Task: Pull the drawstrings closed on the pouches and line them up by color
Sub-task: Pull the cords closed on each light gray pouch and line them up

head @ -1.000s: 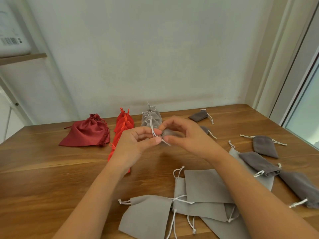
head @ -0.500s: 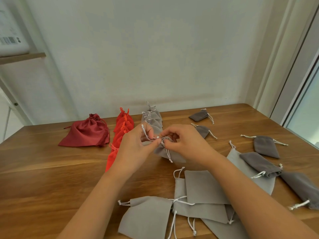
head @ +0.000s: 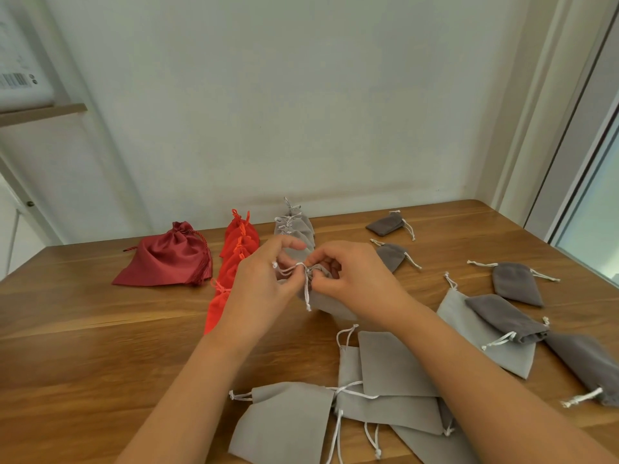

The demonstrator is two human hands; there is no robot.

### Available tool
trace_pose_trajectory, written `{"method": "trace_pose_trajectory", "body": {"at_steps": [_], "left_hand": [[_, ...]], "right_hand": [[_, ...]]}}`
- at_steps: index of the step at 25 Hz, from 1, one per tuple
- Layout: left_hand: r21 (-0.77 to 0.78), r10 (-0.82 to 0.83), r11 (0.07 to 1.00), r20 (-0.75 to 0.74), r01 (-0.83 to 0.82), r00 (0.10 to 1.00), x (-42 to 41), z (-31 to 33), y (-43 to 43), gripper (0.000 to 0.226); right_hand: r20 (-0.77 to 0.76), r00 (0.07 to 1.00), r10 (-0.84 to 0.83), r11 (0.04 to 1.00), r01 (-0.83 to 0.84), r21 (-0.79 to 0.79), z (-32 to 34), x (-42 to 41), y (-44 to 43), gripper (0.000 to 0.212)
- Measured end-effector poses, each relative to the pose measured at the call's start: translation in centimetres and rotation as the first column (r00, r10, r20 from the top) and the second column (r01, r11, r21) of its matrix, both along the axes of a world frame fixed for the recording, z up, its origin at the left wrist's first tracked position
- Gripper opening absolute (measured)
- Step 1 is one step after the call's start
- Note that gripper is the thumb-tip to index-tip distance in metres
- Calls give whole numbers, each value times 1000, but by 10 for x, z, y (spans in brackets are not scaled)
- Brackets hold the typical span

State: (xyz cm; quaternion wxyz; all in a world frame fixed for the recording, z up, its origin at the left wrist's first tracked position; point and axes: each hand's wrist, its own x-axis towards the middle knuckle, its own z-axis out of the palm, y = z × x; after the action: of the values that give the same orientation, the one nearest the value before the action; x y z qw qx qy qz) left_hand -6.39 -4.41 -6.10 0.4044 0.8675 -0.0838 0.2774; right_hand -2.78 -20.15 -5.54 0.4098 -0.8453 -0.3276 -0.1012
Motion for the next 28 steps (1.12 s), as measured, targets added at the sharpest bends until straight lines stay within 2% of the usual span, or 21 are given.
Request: {"method": "trace_pose_trajectory", "body": {"at_steps": [4,6,9,11,13,15,18,21,26,28], "left_hand": [[71,10,997,92,-17,996,0,0,2,18],[56,29,998,123,-36,992,2,-1,4,12],[15,51,998,155,-54,987,2,-1,6,9],[-10,27,1000,173,-26,985,0,1,6,7],[-1,7,1000,193,-6,981,-2,3,5,7],[19,-13,1000,204,9,979,-3,3,5,7],[12,-45,999,232,44,972,-4,2,4,6],[-59,-65,995,236,82,970,-4,2,4,9],[-147,-59,985,168,84,984,-5,3,1,12],[-175,-30,983,104,48,994,-5,5,1,12]], "right_hand": [[-11,1000,-8,996,9,87,1,-3,2,11],[-48,999,18,992,-12,126,2,-3,1,11],[-196,974,116,960,-59,273,4,2,-1,6],[-258,954,154,925,-48,376,4,7,-2,10],[-314,918,242,886,-77,457,6,7,-2,2],[-349,884,311,857,-102,505,6,5,-1,11],[-350,896,272,856,-59,513,8,4,-2,20],[-355,900,255,827,-13,562,9,3,-2,25],[-323,921,218,829,1,560,9,7,-4,28],[-293,944,150,848,29,529,9,9,-8,30]]}}
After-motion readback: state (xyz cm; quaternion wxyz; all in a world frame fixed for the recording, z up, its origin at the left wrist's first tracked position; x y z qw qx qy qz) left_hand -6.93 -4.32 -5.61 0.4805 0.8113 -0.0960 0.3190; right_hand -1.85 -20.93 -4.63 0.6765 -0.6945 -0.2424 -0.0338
